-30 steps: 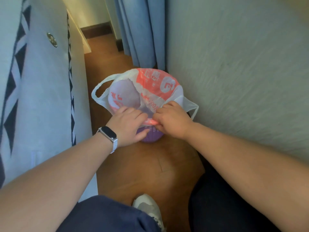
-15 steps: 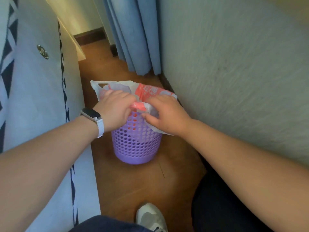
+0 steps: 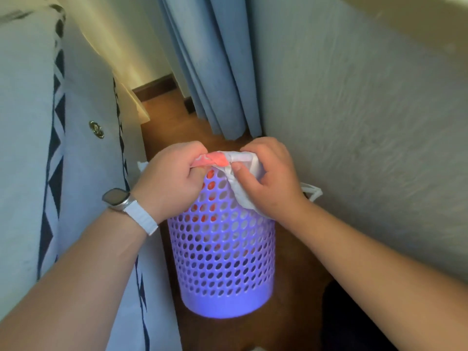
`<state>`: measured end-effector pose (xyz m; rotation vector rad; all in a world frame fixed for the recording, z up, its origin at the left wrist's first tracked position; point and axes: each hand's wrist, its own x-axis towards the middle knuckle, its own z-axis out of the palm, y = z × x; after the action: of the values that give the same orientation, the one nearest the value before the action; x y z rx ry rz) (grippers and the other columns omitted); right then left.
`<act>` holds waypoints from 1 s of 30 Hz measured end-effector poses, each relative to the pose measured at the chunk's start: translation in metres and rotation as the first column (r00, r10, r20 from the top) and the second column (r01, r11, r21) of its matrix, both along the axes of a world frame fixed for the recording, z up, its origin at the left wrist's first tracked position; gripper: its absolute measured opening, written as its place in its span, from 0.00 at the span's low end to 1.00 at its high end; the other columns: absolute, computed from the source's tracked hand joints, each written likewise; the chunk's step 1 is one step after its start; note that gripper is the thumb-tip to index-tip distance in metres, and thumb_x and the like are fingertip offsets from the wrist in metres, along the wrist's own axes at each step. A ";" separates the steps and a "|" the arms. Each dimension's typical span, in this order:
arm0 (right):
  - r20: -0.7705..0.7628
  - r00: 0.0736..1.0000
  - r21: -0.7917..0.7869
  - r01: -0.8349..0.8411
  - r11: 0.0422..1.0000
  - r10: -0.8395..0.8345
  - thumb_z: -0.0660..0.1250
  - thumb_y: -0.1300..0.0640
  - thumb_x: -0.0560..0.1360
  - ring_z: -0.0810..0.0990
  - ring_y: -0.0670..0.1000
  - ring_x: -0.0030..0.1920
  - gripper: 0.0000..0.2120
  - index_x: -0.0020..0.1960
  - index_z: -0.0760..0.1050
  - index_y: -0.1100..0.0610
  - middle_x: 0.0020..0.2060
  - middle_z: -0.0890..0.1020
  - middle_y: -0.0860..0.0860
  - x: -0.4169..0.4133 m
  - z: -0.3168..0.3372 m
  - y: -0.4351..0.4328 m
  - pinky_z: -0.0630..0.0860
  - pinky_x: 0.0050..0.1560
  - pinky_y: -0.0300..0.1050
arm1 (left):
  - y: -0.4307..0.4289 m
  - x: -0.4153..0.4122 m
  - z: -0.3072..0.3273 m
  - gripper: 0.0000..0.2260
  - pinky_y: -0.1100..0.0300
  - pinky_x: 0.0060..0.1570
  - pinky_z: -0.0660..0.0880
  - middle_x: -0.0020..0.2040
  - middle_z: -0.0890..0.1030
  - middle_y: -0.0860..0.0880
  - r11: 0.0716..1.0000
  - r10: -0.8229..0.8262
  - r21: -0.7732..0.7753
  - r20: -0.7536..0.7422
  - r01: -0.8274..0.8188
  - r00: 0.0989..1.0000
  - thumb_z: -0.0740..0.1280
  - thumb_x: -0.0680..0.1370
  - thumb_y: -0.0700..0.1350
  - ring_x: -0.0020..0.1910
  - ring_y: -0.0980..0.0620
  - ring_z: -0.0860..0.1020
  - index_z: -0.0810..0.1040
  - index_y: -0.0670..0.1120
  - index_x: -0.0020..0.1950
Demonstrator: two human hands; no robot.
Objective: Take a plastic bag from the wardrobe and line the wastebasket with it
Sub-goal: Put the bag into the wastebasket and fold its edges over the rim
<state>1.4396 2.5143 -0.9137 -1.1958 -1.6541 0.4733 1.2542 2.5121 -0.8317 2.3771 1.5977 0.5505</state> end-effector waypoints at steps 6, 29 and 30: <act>-0.135 0.989 -0.002 0.053 0.999 -0.053 0.64 0.47 0.74 0.74 0.52 0.61 0.16 0.56 0.78 0.55 0.57 0.74 0.50 0.009 0.012 0.004 0.70 0.64 0.56 | 0.009 0.001 0.011 0.06 0.55 0.36 0.69 0.33 0.74 0.51 0.999 0.042 0.001 0.128 -0.042 0.991 0.60 0.74 0.45 0.34 0.54 0.71 0.73 0.45 0.40; -0.082 0.990 0.117 0.126 0.985 -0.117 0.61 0.53 0.76 0.73 0.53 0.46 0.08 0.48 0.75 0.58 0.43 0.75 0.49 0.008 0.032 0.004 0.68 0.49 0.51 | -0.009 0.037 0.018 0.09 0.52 0.43 0.67 0.40 0.79 0.50 0.915 0.080 0.403 -0.083 -0.040 0.993 0.63 0.77 0.50 0.41 0.46 0.75 0.79 0.47 0.48; -0.073 0.991 0.111 0.120 0.986 -0.113 0.62 0.53 0.76 0.74 0.53 0.46 0.08 0.48 0.75 0.57 0.44 0.76 0.49 0.007 0.032 0.004 0.69 0.49 0.53 | -0.008 0.036 0.017 0.08 0.52 0.41 0.67 0.37 0.77 0.51 0.917 0.079 0.396 -0.067 -0.046 0.995 0.64 0.77 0.49 0.38 0.46 0.74 0.79 0.46 0.46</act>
<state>1.4461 2.5178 -0.8819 -1.1713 -1.5243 0.3363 1.2898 2.5041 -0.8149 2.6691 1.7419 0.8734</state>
